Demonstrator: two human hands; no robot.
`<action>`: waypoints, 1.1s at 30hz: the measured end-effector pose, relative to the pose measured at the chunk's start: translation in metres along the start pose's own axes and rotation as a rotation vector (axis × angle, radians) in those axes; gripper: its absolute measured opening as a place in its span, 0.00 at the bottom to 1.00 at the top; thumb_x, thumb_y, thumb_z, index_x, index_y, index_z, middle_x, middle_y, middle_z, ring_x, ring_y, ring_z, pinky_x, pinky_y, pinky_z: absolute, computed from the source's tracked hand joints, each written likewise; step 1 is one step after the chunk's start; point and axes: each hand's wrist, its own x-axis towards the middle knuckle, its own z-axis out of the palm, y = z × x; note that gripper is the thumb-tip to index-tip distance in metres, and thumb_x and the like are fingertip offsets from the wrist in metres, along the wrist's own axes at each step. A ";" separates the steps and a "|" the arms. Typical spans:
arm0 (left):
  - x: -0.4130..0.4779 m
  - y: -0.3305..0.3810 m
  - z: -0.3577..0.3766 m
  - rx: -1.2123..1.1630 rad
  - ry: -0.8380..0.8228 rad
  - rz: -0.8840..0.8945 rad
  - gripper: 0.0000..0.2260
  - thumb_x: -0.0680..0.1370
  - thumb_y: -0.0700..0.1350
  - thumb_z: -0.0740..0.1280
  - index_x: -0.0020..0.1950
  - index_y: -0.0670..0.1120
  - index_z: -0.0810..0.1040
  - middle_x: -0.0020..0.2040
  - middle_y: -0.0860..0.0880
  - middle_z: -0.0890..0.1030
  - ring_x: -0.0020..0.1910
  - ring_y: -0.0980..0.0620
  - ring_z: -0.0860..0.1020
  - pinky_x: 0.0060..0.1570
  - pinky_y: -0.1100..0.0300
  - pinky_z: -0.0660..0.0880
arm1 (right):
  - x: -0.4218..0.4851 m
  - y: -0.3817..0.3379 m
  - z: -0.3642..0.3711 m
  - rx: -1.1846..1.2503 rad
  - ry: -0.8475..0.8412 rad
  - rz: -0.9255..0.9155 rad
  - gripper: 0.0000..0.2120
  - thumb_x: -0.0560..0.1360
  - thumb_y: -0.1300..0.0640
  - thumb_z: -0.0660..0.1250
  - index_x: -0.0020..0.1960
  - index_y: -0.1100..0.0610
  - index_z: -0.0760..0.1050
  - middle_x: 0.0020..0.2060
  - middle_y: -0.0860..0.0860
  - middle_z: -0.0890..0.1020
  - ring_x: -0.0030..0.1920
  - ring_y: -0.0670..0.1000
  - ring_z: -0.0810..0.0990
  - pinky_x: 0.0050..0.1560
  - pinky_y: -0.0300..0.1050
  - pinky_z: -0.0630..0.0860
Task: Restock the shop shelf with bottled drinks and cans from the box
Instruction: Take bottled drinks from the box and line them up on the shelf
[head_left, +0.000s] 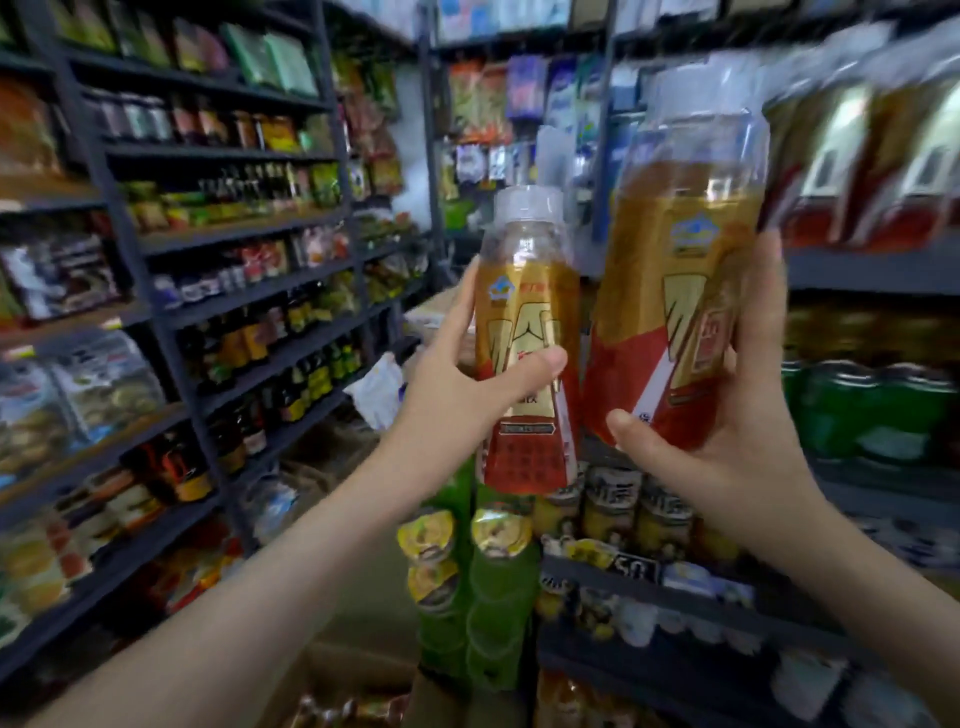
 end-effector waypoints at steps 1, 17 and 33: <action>0.003 0.008 0.024 -0.011 -0.009 0.026 0.41 0.67 0.55 0.73 0.76 0.63 0.56 0.61 0.62 0.78 0.56 0.63 0.78 0.48 0.66 0.77 | -0.003 0.000 -0.026 0.016 0.007 -0.001 0.53 0.70 0.62 0.73 0.75 0.49 0.34 0.76 0.53 0.52 0.75 0.53 0.59 0.70 0.55 0.66; 0.118 0.084 0.278 -0.192 0.005 0.210 0.41 0.65 0.53 0.74 0.75 0.62 0.59 0.62 0.56 0.78 0.55 0.59 0.80 0.54 0.57 0.79 | 0.058 0.134 -0.322 -0.045 0.252 0.216 0.63 0.61 0.59 0.80 0.76 0.42 0.36 0.74 0.48 0.58 0.70 0.44 0.66 0.70 0.53 0.67; 0.237 0.054 0.282 -0.205 -0.001 0.339 0.42 0.66 0.55 0.78 0.74 0.63 0.59 0.64 0.54 0.77 0.60 0.53 0.78 0.57 0.47 0.77 | 0.158 0.317 -0.310 -0.355 0.062 0.533 0.68 0.55 0.54 0.83 0.75 0.53 0.34 0.72 0.56 0.55 0.73 0.57 0.56 0.74 0.58 0.57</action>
